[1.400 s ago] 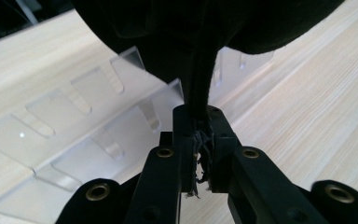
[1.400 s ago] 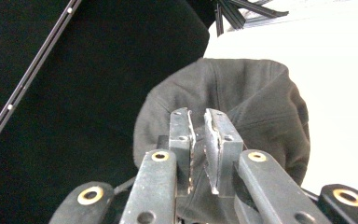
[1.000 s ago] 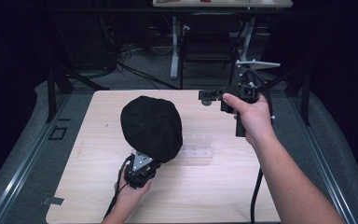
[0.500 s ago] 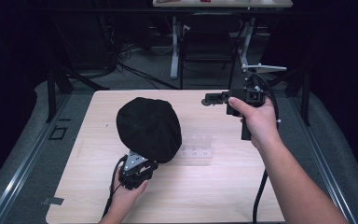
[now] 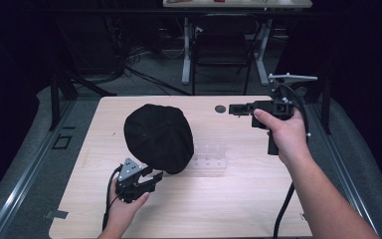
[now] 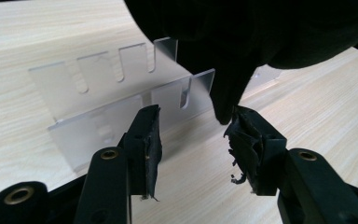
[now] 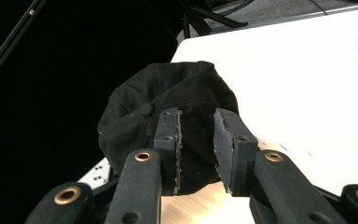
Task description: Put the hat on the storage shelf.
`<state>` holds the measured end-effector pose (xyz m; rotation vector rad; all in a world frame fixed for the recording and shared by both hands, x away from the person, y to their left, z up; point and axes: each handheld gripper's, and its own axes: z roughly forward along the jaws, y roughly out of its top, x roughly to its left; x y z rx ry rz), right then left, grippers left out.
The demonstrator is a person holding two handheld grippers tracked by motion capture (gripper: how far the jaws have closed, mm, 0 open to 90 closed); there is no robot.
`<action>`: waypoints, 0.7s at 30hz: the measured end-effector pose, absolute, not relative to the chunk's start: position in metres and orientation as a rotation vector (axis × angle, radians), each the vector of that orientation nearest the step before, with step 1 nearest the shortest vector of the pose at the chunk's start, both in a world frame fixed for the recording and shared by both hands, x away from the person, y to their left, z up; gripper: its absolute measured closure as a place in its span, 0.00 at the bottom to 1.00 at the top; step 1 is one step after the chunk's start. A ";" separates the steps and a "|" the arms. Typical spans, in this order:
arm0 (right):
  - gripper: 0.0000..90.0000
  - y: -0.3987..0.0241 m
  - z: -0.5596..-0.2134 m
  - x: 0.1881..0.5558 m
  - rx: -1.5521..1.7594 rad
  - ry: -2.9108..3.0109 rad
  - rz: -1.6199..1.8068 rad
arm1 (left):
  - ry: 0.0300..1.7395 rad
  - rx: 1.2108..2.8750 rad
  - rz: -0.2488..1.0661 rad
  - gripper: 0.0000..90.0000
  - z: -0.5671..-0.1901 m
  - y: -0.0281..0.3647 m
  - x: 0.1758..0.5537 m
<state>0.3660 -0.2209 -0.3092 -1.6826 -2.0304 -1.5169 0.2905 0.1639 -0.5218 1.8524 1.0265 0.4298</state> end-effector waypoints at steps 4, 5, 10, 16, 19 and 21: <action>0.76 -0.225 -0.309 0.362 -1.703 -2.066 -1.511 | 1.052 1.845 0.409 0.56 -0.519 0.174 0.288; 0.76 -0.226 -0.309 0.361 -1.708 -2.078 -1.509 | 1.054 1.850 0.409 0.56 -0.518 0.176 0.287; 0.72 -0.231 -0.311 0.354 -1.741 -2.149 -1.502 | 1.064 1.858 0.410 0.54 -0.517 0.184 0.283; 0.69 -0.235 -0.320 0.347 -1.804 -2.231 -1.462 | 1.097 1.841 0.413 0.54 -0.521 0.198 0.275; 0.65 -0.237 -0.327 0.343 -1.834 -2.255 -1.439 | 1.100 1.833 0.420 0.54 -0.523 0.202 0.273; 0.64 -0.239 -0.333 0.340 -1.848 -2.269 -1.425 | 1.108 1.829 0.428 0.54 -0.526 0.204 0.272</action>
